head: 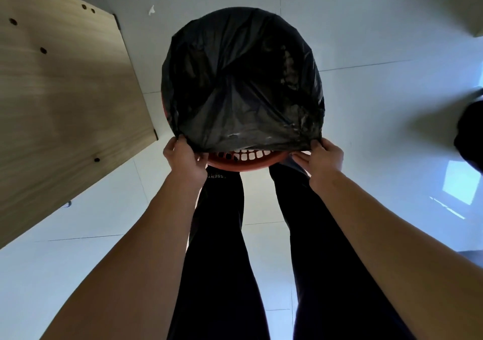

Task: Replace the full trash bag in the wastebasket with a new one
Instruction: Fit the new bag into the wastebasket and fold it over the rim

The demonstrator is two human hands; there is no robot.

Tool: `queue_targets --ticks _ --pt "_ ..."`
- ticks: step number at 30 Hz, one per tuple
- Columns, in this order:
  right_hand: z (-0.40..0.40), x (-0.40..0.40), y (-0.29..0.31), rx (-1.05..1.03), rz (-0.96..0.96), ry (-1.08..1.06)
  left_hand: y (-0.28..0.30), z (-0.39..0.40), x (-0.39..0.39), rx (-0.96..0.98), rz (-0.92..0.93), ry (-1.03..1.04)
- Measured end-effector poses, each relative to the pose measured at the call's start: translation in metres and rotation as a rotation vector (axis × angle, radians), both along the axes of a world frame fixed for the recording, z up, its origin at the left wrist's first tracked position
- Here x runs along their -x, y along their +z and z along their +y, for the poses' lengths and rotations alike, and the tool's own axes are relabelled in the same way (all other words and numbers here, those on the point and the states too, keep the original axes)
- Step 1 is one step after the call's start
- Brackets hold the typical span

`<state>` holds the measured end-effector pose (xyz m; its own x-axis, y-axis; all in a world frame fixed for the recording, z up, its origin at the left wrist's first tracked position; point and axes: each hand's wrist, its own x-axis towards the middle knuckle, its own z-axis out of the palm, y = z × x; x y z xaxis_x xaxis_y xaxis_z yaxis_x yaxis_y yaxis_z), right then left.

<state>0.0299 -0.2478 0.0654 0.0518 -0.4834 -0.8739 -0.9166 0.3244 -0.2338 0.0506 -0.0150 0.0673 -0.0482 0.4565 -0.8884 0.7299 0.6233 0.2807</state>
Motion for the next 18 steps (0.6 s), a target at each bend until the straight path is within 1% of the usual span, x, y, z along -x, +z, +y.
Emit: queue_targets --ticks 2,4,8,11,13,15,18 --pt "0.004 -0.002 -0.001 -0.044 0.003 -0.083 0.002 -0.002 0.005 0.003 -0.029 0.012" --pt "0.008 -0.002 0.0 -0.042 0.009 -0.129 0.0 -0.003 0.013 -0.02 -0.02 -0.022" --pt "0.012 0.001 -0.005 -0.027 -0.023 -0.203 -0.012 -0.003 0.029 -0.15 0.028 -0.165" --pt "0.013 0.001 -0.019 -0.039 -0.077 -0.244 -0.024 -0.003 0.034 -0.226 -0.015 -0.219" --pt "0.017 0.002 -0.031 -0.049 -0.129 -0.259 -0.033 -0.002 0.04 -0.218 -0.081 -0.233" --pt "0.023 -0.002 -0.043 -0.019 -0.183 -0.314 -0.038 -0.001 0.043 -0.197 -0.211 -0.256" --pt "0.035 -0.01 -0.064 0.092 -0.339 -0.305 -0.049 0.006 0.043 -0.272 -0.412 -0.423"
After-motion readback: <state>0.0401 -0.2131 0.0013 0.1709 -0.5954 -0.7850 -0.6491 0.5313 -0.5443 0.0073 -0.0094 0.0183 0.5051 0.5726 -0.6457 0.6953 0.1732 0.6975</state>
